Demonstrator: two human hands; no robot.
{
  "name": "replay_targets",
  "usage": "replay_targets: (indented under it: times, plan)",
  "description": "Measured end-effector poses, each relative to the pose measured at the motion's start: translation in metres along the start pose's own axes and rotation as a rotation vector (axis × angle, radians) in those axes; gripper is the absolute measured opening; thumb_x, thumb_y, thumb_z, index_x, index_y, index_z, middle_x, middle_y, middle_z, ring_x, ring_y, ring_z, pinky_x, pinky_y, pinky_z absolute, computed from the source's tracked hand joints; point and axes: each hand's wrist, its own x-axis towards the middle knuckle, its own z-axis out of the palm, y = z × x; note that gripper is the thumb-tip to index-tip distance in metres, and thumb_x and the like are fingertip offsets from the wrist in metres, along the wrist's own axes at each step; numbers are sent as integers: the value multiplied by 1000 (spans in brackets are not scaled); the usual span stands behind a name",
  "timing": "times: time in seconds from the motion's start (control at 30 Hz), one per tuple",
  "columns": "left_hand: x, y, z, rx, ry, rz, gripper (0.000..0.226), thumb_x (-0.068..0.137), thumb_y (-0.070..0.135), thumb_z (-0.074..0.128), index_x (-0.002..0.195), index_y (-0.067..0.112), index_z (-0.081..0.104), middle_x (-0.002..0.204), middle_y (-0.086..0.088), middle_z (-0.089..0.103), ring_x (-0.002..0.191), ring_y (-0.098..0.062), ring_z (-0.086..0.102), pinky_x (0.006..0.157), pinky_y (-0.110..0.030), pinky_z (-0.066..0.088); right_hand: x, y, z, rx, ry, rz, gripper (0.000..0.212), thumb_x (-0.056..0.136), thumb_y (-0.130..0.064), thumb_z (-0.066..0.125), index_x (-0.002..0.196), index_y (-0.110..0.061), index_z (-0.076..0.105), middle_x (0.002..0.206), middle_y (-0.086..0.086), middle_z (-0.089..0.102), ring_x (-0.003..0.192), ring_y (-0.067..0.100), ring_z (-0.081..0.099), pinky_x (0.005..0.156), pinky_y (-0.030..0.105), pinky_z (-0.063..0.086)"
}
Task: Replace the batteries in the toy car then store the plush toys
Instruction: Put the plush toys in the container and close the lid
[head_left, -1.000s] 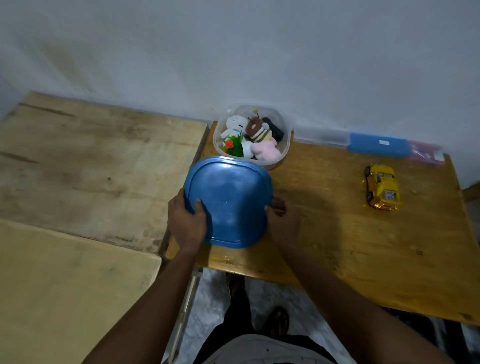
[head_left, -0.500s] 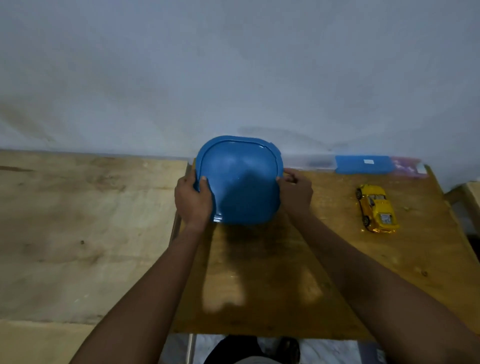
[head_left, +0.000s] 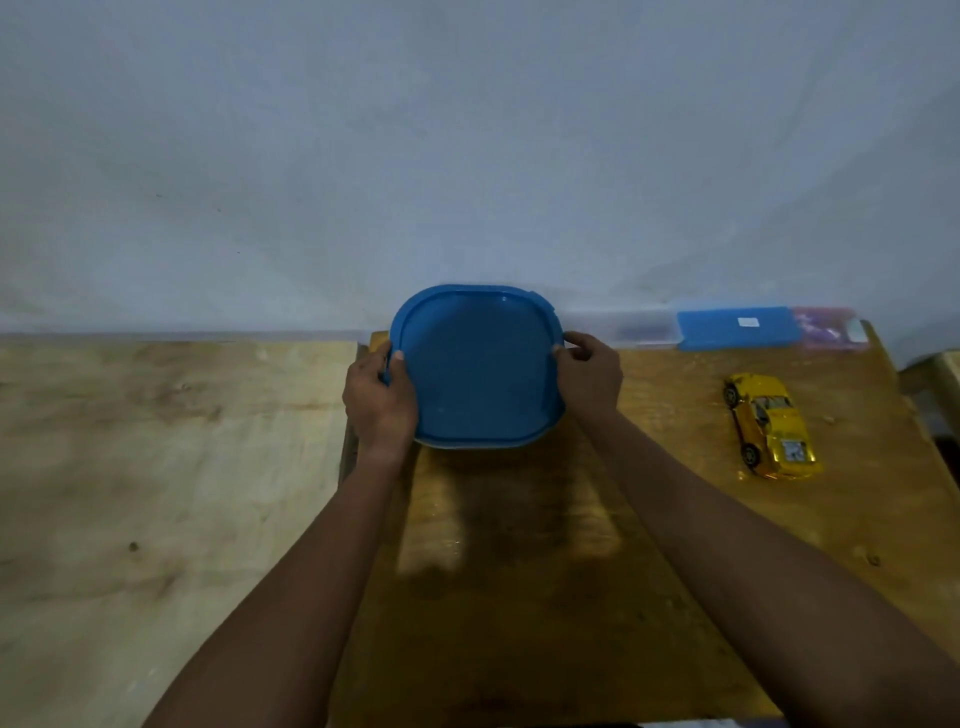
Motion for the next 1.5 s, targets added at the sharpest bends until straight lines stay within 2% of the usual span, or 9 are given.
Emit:
replay_targets:
  times: [0.2, 0.37, 0.5, 0.63, 0.83, 0.97, 1.27, 1.4, 1.5]
  plan:
    - [14, 3, 1, -180, 77, -138, 16, 92, 29, 67, 105, 23, 74, 92, 14, 68, 90, -9, 63, 89, -29, 53, 5, 3, 3, 59, -44, 38, 30, 96, -25, 58, 125, -21, 61, 118, 2, 65, 98, 14, 59, 65, 17, 46]
    - [20, 6, -1, -202, 27, -152, 13, 93, 22, 66, 105, 17, 69, 93, 8, 66, 88, -10, 62, 88, -26, 52, 12, 4, 4, 164, -95, 123, 34, 95, -23, 60, 126, -11, 63, 117, 4, 65, 96, 14, 61, 62, 15, 47]
    - [24, 1, 1, -260, 20, -185, 13, 92, 22, 69, 105, 20, 66, 106, 0, 69, 102, -17, 64, 96, -31, 53, 13, 3, 2, 287, -151, 178, 17, 97, -16, 59, 113, -13, 64, 95, -4, 65, 82, 5, 61, 53, 10, 50]
    - [25, 0, 2, -259, 24, -194, 16, 93, 20, 67, 108, 16, 69, 96, 13, 65, 98, -10, 63, 97, -31, 52, 13, 3, 1, 349, -180, 220, 9, 96, -16, 60, 105, -18, 63, 93, -6, 65, 83, 7, 62, 54, 12, 53]
    - [41, 9, 2, -156, -4, -180, 22, 91, 32, 66, 102, 14, 69, 94, 7, 65, 91, -13, 59, 84, -29, 47, 20, -4, 12, 274, -117, 237, 19, 95, -28, 58, 106, -15, 67, 101, -1, 66, 87, 10, 60, 61, 23, 48]
    - [48, 7, 5, -89, -5, -121, 19, 90, 31, 70, 96, 13, 66, 83, 11, 61, 84, -13, 59, 87, -33, 51, 24, -5, 22, 288, -95, 240, 31, 94, -44, 58, 100, -15, 69, 100, 2, 69, 90, 17, 65, 72, 36, 58]
    - [65, 10, 10, -130, -96, -181, 31, 88, 45, 67, 92, 14, 70, 90, 6, 68, 84, -11, 61, 78, -30, 50, 30, -1, 26, 198, -46, 191, 30, 94, -41, 56, 96, -15, 71, 95, 0, 69, 91, 17, 63, 78, 37, 54]
    - [77, 21, 15, -84, -183, -201, 52, 91, 58, 59, 62, 15, 47, 66, 2, 51, 63, -14, 47, 60, -31, 39, 38, -7, 29, 70, -53, 140, 38, 94, -48, 52, 94, -14, 69, 88, 0, 67, 84, 14, 61, 67, 30, 48]
    - [85, 18, 19, -95, -212, -190, 48, 94, 51, 57, 67, 15, 41, 66, 2, 46, 64, -14, 43, 58, -29, 35, 40, -10, 31, 104, -46, 93, 30, 95, -41, 56, 93, -14, 69, 84, -3, 66, 78, 10, 59, 63, 27, 47]
